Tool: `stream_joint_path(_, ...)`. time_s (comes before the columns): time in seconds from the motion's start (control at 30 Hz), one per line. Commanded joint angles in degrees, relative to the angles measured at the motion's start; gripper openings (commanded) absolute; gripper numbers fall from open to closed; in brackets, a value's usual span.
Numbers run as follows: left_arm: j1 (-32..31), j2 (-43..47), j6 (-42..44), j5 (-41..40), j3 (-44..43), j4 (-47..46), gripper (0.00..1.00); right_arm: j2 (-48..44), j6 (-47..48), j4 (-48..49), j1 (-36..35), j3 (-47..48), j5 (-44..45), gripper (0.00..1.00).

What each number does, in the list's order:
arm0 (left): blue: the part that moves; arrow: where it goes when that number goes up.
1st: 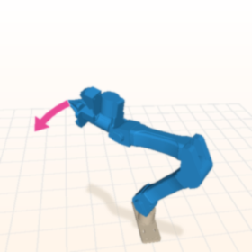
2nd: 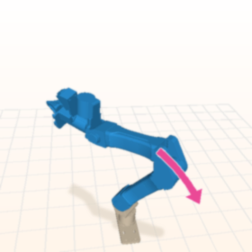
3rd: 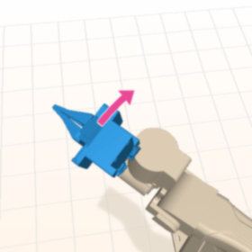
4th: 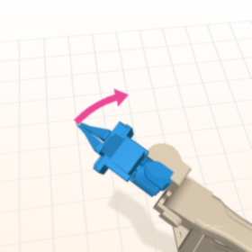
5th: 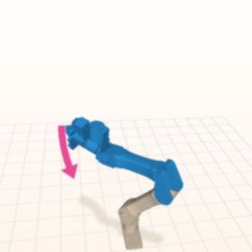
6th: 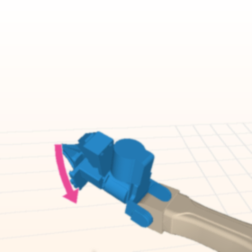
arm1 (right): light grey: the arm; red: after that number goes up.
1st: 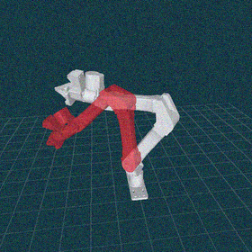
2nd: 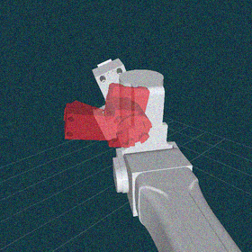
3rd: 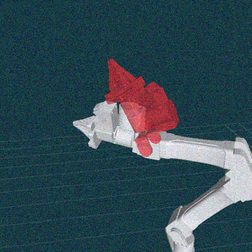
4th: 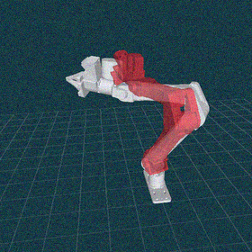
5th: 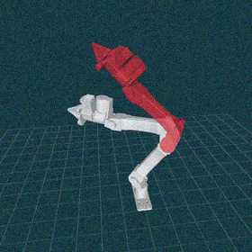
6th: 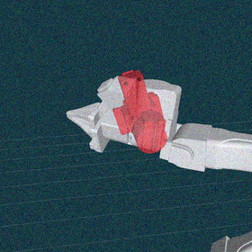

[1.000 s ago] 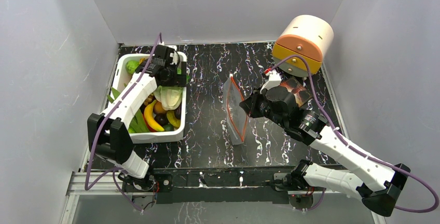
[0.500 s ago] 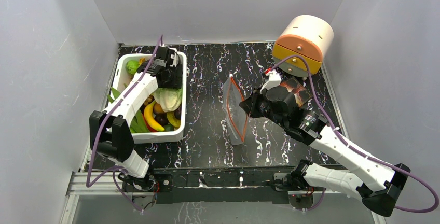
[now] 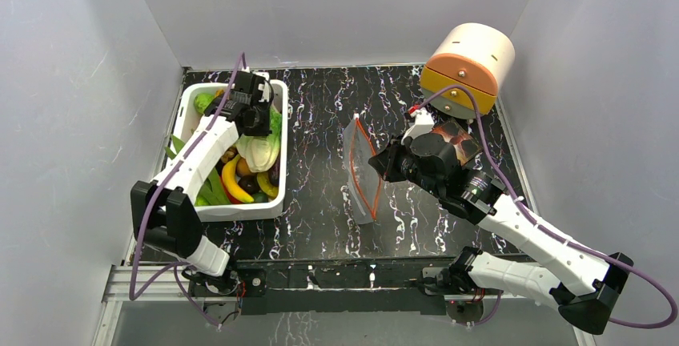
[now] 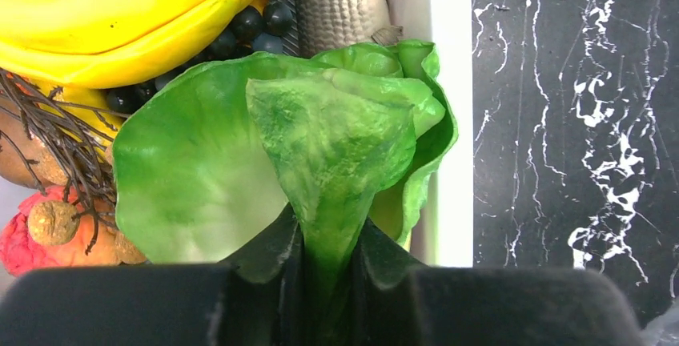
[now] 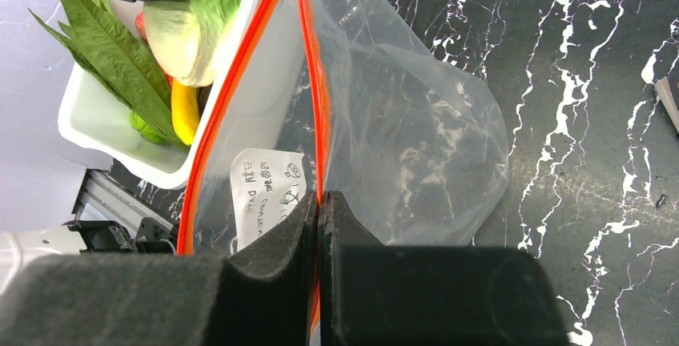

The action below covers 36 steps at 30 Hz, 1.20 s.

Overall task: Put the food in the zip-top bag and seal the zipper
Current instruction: Pick up the fake vegetable from the bin, then place the fake vegetable in the zipper food storage bag.

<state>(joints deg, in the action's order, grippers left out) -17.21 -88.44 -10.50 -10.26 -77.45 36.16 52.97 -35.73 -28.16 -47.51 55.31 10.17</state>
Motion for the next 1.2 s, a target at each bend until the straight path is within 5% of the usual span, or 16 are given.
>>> stream_joint_path(0.0, -0.03, 4.61, -0.17, 2.71, 0.22, 2.63, 0.05, -0.17, -0.75, 3.79, 0.14, 0.37, 0.92, 0.00)
stream_joint_path(0.37, -0.03, 16.61, -1.55, 8.79, -0.34, -3.37, 0.00, 5.00, 3.42, -3.24, 0.13, 8.72, 13.10, 0.00)
stream_joint_path(0.43, -0.06, 22.32, -4.57, 15.37, 1.12, -10.62, 0.00, 6.55, 4.61, -3.04, 0.13, 8.52, 16.40, 0.00)
stream_joint_path(0.7, 0.03, 32.68, -24.52, 40.23, 12.61, -40.34, 0.00, 13.75, -3.95, 10.47, 0.15, 6.13, 2.66, 0.00)
stream_joint_path(1.17, -0.16, 31.74, -44.85, 42.11, 28.41, -78.24, 0.00, 18.55, -19.10, 28.68, 0.13, 2.32, -6.18, 0.00)
